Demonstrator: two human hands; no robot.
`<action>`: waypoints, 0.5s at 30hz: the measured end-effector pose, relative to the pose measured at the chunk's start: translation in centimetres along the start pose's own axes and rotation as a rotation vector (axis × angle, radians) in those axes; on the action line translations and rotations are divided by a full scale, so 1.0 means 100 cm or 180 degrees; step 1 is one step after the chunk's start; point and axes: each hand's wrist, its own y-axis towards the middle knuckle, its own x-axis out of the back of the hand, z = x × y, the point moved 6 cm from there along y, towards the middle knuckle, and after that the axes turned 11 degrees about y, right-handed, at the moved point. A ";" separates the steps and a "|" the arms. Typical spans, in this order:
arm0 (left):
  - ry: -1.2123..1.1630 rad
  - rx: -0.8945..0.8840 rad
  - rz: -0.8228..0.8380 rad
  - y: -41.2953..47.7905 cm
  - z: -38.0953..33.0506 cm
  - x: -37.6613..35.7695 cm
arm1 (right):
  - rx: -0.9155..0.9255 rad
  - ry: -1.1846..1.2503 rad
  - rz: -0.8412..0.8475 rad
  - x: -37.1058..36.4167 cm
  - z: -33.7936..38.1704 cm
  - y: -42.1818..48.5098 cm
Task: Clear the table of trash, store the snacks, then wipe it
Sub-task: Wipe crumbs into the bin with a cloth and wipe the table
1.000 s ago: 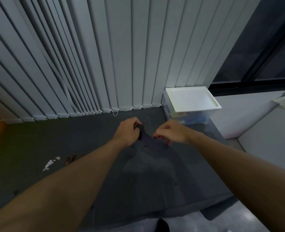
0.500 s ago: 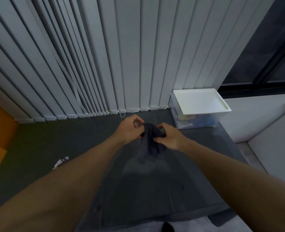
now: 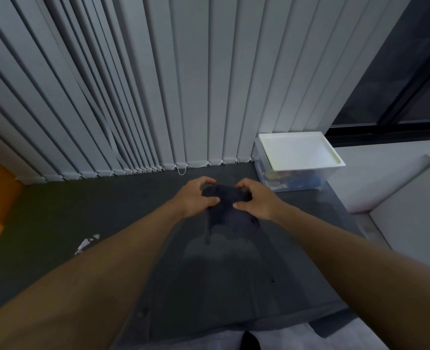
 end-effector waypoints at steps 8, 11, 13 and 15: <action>0.2463 -0.0676 -0.0101 -0.011 0.019 -0.021 | 0.0305 -0.1224 0.0345 -0.004 -0.016 -0.005; 0.2685 -0.0749 -0.0175 -0.011 0.028 -0.036 | 0.0426 -0.1275 0.0180 -0.014 -0.019 -0.010; 0.2897 -0.0927 0.0002 -0.013 0.040 -0.051 | 0.0228 -0.1276 0.0270 -0.025 -0.034 -0.018; 0.2897 -0.0929 0.0550 -0.019 0.062 -0.074 | -0.0102 -0.1290 0.0752 -0.044 -0.057 -0.031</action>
